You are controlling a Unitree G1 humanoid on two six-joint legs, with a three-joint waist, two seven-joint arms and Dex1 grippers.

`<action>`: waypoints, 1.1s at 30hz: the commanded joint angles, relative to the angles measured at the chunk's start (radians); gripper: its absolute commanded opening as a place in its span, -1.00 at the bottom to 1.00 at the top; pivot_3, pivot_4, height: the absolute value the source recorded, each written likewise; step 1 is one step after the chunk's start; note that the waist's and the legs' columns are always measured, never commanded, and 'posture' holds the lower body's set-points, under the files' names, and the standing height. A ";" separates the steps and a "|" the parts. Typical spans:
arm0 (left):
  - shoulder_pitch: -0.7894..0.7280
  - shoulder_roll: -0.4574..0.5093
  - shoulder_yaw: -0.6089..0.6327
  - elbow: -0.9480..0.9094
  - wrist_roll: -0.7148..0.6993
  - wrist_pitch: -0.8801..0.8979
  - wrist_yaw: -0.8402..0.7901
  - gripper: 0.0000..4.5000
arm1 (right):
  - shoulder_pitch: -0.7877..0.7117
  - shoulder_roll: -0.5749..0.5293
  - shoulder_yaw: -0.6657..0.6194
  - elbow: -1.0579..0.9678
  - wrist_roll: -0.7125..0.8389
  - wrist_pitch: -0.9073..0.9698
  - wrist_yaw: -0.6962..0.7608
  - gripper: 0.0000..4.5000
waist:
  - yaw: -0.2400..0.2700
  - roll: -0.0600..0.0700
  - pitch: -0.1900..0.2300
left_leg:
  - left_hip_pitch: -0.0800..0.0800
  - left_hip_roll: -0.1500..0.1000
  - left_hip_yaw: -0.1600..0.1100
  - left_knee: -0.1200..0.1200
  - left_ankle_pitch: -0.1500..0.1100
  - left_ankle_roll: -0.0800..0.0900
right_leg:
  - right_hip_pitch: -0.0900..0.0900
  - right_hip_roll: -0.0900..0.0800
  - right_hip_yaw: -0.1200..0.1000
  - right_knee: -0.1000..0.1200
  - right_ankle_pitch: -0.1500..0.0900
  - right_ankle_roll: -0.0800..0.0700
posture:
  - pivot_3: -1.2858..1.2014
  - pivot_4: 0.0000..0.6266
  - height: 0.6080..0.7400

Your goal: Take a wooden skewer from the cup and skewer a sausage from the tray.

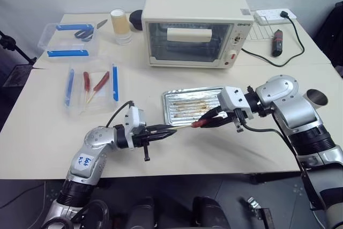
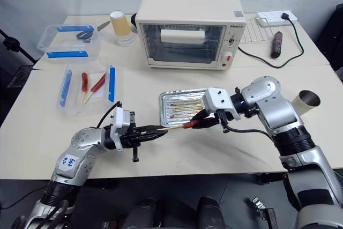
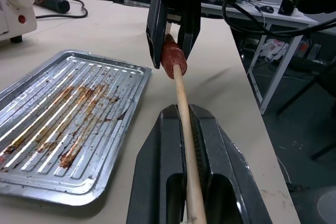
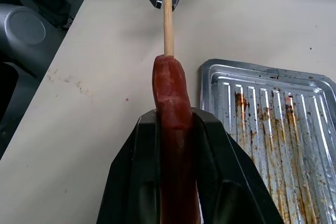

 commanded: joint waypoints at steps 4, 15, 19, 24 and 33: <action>-0.030 -0.030 -0.037 -0.021 0.013 -0.002 -0.002 -1.00 | -0.011 0.009 -0.004 -0.024 0.021 -0.023 0.051 -0.85 | 0.000 0.000 0.000 | 0.000 0.000 0.000 0.000 0.000 0.000 | 0.000 0.000 0.000 0.000 0.000 0.000 | 0.03 -0.52 1.00; -0.055 -0.052 -0.061 -0.006 0.046 0.003 0.015 -1.00 | -0.015 0.013 0.003 -0.025 0.011 -0.016 0.054 -0.85 | 0.001 0.000 0.000 | 0.000 0.000 0.000 0.000 0.000 0.000 | 0.000 0.000 0.000 0.000 0.000 0.000 | 0.03 -0.52 1.00; -0.084 -0.072 -0.075 0.014 0.060 0.003 0.015 -1.00 | -0.017 0.017 0.007 -0.030 0.010 -0.009 0.056 -0.85 | 0.001 0.000 0.000 | 0.000 0.000 0.000 0.000 0.000 0.000 | 0.000 0.000 0.000 0.000 0.000 0.000 | 0.03 -0.52 1.00; -0.119 -0.106 -0.094 0.043 0.070 0.001 0.009 -1.00 | -0.019 0.020 0.009 -0.034 0.008 -0.001 0.060 -0.85 | 0.001 -0.001 0.000 | 0.000 0.000 0.001 0.000 0.000 0.000 | 0.000 0.000 0.000 0.000 0.000 0.000 | 0.03 -0.52 1.00; -0.154 -0.145 -0.113 0.072 0.084 0.005 -0.008 -1.00 | -0.020 0.025 0.002 -0.047 0.024 0.056 0.053 -0.85 | 0.001 -0.001 0.000 | 0.000 0.000 0.001 0.001 0.000 0.000 | 0.000 0.000 -0.001 0.000 0.000 0.000 | 0.03 -0.52 1.00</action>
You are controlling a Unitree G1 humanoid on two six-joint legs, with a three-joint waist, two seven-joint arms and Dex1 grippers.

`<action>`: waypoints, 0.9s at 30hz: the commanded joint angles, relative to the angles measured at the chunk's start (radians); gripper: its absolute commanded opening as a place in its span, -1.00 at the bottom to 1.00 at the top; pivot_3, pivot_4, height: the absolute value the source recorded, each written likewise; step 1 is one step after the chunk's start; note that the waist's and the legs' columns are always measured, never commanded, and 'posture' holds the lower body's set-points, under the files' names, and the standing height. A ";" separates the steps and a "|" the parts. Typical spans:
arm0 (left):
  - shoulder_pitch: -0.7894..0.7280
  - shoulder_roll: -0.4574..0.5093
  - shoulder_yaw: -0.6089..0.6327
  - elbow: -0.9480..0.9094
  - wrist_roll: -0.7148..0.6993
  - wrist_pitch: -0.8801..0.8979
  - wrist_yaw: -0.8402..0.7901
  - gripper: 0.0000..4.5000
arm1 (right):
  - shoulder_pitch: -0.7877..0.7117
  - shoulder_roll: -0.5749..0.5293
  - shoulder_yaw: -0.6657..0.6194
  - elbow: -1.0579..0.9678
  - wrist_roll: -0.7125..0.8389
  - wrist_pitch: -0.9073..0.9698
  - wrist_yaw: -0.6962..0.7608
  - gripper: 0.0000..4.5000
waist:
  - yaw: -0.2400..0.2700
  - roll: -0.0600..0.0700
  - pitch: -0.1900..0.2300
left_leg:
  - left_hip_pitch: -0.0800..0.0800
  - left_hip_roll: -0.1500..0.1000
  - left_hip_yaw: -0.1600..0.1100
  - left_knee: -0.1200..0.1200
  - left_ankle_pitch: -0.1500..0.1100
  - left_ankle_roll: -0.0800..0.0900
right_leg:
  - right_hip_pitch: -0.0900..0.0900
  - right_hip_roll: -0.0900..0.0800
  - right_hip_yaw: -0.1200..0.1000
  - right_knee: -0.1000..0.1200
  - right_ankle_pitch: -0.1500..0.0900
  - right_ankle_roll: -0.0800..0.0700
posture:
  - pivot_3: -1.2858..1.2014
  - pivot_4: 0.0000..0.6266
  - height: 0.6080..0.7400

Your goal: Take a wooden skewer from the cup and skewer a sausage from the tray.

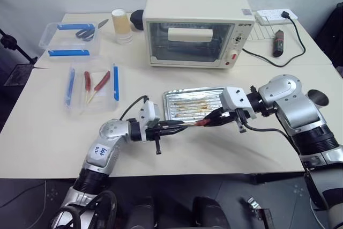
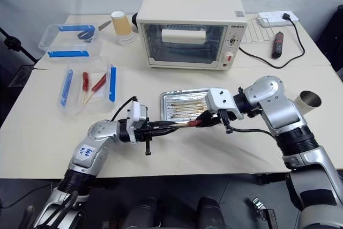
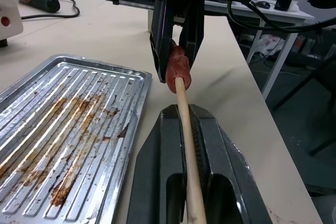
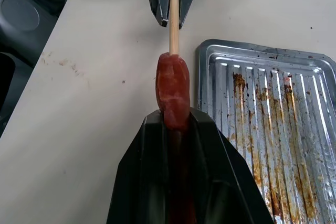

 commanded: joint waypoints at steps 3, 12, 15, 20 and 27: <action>-0.011 -0.021 -0.030 -0.049 -0.011 -0.005 -0.011 -1.00 | -0.020 0.028 -0.006 -0.061 0.064 0.091 0.041 -0.85 | 0.000 0.000 0.000 | 0.000 0.000 0.000 0.000 0.000 0.000 | 0.000 0.000 0.000 0.000 0.000 0.000 | 0.03 -0.52 1.00; 0.145 0.095 0.081 -0.134 -0.042 -0.018 -0.007 -1.00 | 0.022 -0.033 -0.066 -0.070 0.102 0.080 0.046 0.22 | -0.001 0.000 0.000 | 0.000 0.000 -0.001 0.000 0.000 0.000 | 0.000 0.000 0.000 0.000 0.000 0.000 | 0.03 -0.52 1.00; 0.258 0.138 0.162 -0.193 -0.070 -0.036 0.009 -1.00 | 0.065 -0.087 -0.105 -0.088 0.144 0.078 0.069 0.69 | -0.001 0.000 0.000 | 0.000 0.001 -0.002 -0.001 0.000 0.000 | 0.000 0.000 0.000 -0.001 0.000 0.000 | 0.03 -0.52 1.00; 0.411 0.143 0.326 -0.287 -0.137 -0.064 0.081 -1.00 | 0.162 -0.116 -0.229 -0.139 0.272 0.096 0.043 0.99 | 0.002 -0.001 0.001 | 0.000 0.001 -0.006 0.000 0.000 0.000 | 0.001 -0.001 0.000 -0.001 0.000 0.000 | 0.03 -0.52 1.00; 0.497 0.035 0.616 -0.408 -0.255 -0.042 0.409 -1.00 | 0.356 0.014 -0.480 -0.268 0.468 0.102 -0.183 0.99 | 0.004 -0.002 0.001 | 0.000 0.006 -0.008 -0.001 0.000 0.000 | 0.002 0.000 0.000 -0.002 0.000 0.000 | 0.03 -0.52 1.00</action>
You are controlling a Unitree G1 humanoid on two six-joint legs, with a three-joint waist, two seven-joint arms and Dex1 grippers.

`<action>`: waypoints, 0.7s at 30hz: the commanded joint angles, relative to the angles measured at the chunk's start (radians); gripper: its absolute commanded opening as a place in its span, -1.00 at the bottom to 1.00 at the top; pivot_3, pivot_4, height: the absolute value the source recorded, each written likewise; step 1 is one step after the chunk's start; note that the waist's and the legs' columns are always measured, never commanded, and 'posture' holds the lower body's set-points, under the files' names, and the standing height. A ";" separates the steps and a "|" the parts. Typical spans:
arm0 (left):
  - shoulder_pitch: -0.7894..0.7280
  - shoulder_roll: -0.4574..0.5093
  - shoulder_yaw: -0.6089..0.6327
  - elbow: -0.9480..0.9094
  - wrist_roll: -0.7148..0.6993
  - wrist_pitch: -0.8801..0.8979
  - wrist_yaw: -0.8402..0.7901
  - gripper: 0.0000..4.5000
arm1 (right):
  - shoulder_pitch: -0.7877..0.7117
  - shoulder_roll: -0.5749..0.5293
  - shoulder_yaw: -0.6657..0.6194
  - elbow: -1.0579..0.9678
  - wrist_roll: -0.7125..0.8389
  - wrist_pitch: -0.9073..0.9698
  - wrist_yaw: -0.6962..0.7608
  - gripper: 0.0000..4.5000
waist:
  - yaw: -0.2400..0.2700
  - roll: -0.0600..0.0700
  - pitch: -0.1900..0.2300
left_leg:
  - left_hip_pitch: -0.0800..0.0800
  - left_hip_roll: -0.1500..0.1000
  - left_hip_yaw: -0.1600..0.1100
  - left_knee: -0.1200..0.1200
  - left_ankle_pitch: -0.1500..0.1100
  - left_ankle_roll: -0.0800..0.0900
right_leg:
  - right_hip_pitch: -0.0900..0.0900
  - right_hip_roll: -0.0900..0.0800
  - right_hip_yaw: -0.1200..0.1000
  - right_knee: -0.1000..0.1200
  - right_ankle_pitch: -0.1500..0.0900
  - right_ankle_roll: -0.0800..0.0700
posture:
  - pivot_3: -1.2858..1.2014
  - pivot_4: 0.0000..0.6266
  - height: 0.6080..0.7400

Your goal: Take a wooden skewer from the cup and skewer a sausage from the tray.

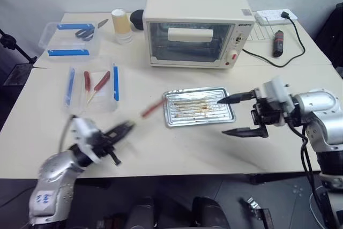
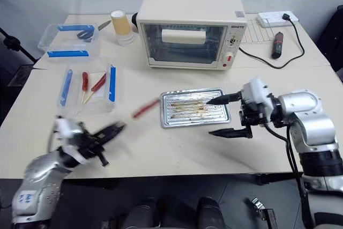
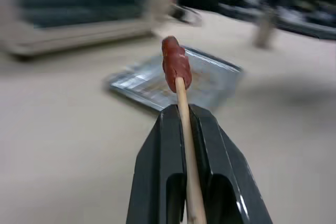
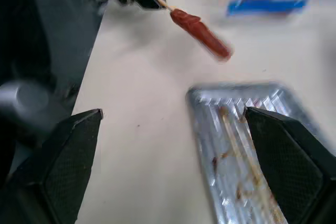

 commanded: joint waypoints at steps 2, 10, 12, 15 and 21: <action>-0.045 -0.086 0.138 -0.049 -0.045 -0.007 0.272 -1.00 | 0.098 0.116 -0.135 -0.128 0.101 -0.020 -0.183 0.99 | 0.006 0.000 0.000 | 0.001 -0.001 0.000 0.000 0.000 0.000 | 0.001 0.000 0.000 0.000 0.000 0.000 | 0.03 -0.52 1.00; -0.302 -0.168 0.122 0.147 0.112 -0.011 0.631 -1.00 | 0.194 0.286 -0.143 -0.240 0.041 -0.146 -0.392 0.99 | 0.025 -0.001 -0.001 | 0.001 -0.007 0.002 0.001 0.000 0.000 | 0.000 0.000 0.002 0.002 0.000 0.001 | 0.03 -0.52 1.00; -0.343 -0.173 0.105 0.196 0.148 -0.006 0.673 -1.00 | 0.201 0.295 -0.132 -0.242 0.030 -0.162 -0.409 0.99 | 0.024 -0.002 -0.001 | 0.000 -0.007 0.003 0.001 0.000 0.000 | -0.001 0.000 0.001 0.002 0.000 0.001 | 0.03 -0.52 1.00; -0.387 -0.167 0.077 0.266 0.176 0.025 0.706 -1.00 | 0.201 0.305 -0.126 -0.245 0.037 -0.153 -0.439 0.99 | 0.022 -0.003 -0.001 | 0.000 -0.007 0.006 0.001 0.000 0.000 | -0.001 0.000 0.001 0.002 0.000 0.001 | 0.03 -0.52 1.00; -0.425 -0.132 0.030 0.298 0.174 0.033 0.645 -0.42 | 0.220 0.298 -0.107 -0.249 0.018 -0.164 -0.468 1.00 | 0.020 -0.003 -0.001 | 0.000 -0.006 0.007 0.000 0.000 0.000 | -0.002 0.001 0.002 0.002 0.000 0.001 | 0.03 -0.52 1.00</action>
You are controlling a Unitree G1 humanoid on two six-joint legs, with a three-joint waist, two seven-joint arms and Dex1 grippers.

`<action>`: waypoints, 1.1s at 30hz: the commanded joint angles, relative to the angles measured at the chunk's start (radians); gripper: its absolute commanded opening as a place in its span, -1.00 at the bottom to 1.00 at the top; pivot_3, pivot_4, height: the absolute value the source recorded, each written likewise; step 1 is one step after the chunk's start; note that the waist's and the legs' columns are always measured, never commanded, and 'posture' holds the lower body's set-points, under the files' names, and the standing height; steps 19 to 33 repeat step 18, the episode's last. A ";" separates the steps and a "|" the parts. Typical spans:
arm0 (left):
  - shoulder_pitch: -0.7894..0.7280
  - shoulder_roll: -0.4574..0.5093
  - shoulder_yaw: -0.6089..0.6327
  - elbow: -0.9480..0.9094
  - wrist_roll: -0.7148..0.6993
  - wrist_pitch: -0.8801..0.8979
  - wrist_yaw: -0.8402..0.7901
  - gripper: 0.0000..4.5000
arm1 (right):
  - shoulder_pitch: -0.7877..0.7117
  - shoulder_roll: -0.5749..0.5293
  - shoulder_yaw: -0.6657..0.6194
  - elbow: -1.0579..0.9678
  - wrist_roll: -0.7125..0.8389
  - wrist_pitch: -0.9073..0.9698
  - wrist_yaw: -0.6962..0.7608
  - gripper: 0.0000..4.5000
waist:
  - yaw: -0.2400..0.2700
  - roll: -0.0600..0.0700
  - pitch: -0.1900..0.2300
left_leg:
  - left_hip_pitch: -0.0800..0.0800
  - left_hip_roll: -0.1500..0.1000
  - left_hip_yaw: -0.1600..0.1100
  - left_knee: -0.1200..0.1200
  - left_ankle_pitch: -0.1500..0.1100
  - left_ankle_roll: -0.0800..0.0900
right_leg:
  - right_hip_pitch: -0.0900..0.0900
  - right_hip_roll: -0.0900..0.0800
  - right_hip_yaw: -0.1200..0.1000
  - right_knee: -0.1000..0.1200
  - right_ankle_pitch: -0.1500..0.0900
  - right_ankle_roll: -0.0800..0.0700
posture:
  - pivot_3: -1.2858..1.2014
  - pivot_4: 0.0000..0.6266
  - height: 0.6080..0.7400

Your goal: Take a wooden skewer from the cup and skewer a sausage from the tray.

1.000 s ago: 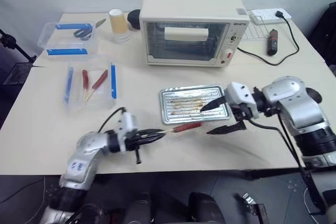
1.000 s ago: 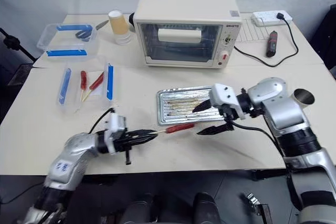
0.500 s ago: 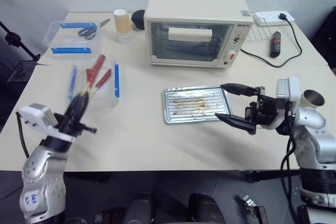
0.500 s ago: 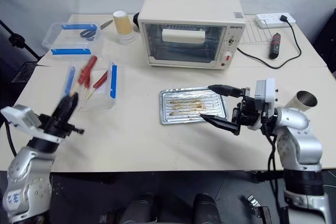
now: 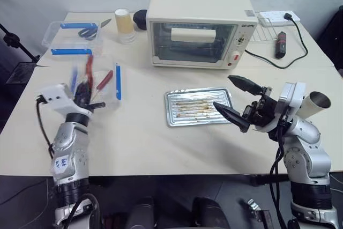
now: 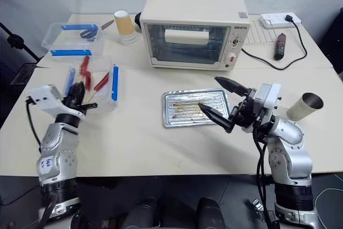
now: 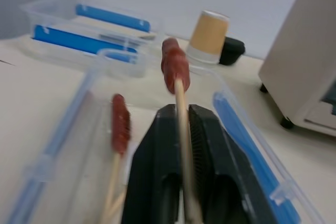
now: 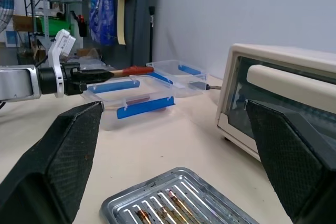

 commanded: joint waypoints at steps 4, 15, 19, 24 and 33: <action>0.083 0.127 0.019 -0.168 -0.008 0.010 -0.097 0.13 | 0.039 -0.046 -0.014 -0.040 -0.010 -0.017 0.011 1.00 | -0.006 0.000 0.000 | 0.000 0.000 0.000 -0.001 0.000 0.000 | 0.000 0.000 0.000 0.000 0.000 0.000 | 0.03 -0.52 1.00; 0.454 0.515 -0.008 -0.239 -0.025 -0.111 -0.739 0.98 | 0.124 -0.245 0.040 0.085 -0.055 -0.049 0.289 1.00 | -0.009 0.000 0.001 | 0.001 0.001 0.000 -0.002 0.000 0.000 | 0.000 0.000 0.001 -0.003 -0.001 -0.001 | 0.03 -0.52 1.00; 0.500 0.508 -0.043 -0.222 0.005 -0.199 -0.794 0.98 | 0.141 -0.246 0.069 0.144 -0.089 -0.106 0.335 1.00 | -0.007 0.000 0.001 | 0.002 0.001 0.001 -0.004 0.000 0.000 | 0.000 0.000 0.002 -0.005 -0.001 -0.001 | 0.03 -0.52 1.00; 0.500 0.508 -0.043 -0.222 0.005 -0.199 -0.794 0.98 | 0.141 -0.246 0.069 0.144 -0.089 -0.106 0.335 1.00 | -0.007 0.000 0.001 | 0.002 0.001 0.001 -0.004 0.000 0.000 | 0.000 0.000 0.002 -0.005 -0.001 -0.001 | 0.03 -0.52 1.00; 0.500 0.508 -0.043 -0.222 0.005 -0.199 -0.794 0.98 | 0.141 -0.246 0.069 0.144 -0.089 -0.106 0.335 1.00 | -0.007 0.000 0.001 | 0.002 0.001 0.001 -0.004 0.000 0.000 | 0.000 0.000 0.002 -0.005 -0.001 -0.001 | 0.03 -0.52 1.00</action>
